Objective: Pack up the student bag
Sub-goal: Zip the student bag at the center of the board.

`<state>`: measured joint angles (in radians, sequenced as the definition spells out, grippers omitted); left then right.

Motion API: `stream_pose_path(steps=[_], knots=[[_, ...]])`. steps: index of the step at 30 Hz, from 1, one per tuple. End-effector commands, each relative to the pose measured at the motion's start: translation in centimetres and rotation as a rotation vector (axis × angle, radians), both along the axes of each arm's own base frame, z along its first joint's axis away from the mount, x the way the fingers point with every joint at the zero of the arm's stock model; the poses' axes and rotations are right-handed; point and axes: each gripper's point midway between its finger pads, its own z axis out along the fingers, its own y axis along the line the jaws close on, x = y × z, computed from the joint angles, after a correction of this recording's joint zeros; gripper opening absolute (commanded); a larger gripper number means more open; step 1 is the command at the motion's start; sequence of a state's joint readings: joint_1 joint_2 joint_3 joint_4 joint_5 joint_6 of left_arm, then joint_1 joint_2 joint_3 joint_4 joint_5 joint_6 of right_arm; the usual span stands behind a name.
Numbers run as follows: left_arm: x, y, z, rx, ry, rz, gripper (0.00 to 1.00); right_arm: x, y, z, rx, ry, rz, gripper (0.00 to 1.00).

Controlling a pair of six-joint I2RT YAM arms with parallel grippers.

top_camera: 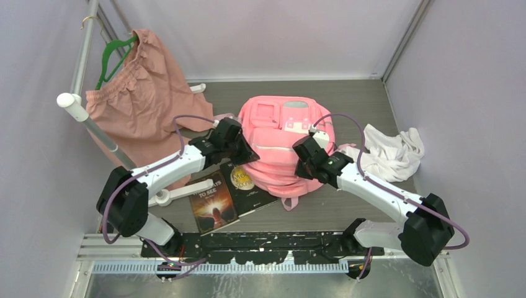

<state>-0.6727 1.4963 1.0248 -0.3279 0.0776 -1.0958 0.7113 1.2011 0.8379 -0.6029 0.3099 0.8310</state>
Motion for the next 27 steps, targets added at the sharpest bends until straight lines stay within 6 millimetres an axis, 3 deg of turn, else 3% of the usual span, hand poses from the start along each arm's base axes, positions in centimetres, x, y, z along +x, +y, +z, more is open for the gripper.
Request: stream_pose_path(steps=[1,8,11,15,20,27], knots=[[2.0,2.3,2.5,0.021,-0.128,0.031,0.0,0.1,-3.0,0.4,-0.099,-0.02,-0.036,0.01],[1.6,3.2,1.2,0.028,-0.103,0.007,0.0,1.2,-6.1,-0.1,-0.127,-0.001,-0.142,0.01],[1.3,2.0,0.9,0.032,-0.116,-0.152,0.0,1.8,-6.7,-0.5,-0.111,0.008,-0.155,0.01],[-0.1,1.3,-1.4,0.007,0.031,-0.357,0.0,2.7,-6.8,-0.5,-0.102,0.006,-0.138,0.01],[0.4,0.5,-1.5,-0.075,0.025,-0.368,0.0,4.8,-7.4,0.9,-0.15,-0.005,-0.097,0.01],[1.6,2.2,-1.4,-0.042,0.018,-0.362,0.0,7.2,-9.5,0.7,-0.216,0.04,-0.097,0.01]])
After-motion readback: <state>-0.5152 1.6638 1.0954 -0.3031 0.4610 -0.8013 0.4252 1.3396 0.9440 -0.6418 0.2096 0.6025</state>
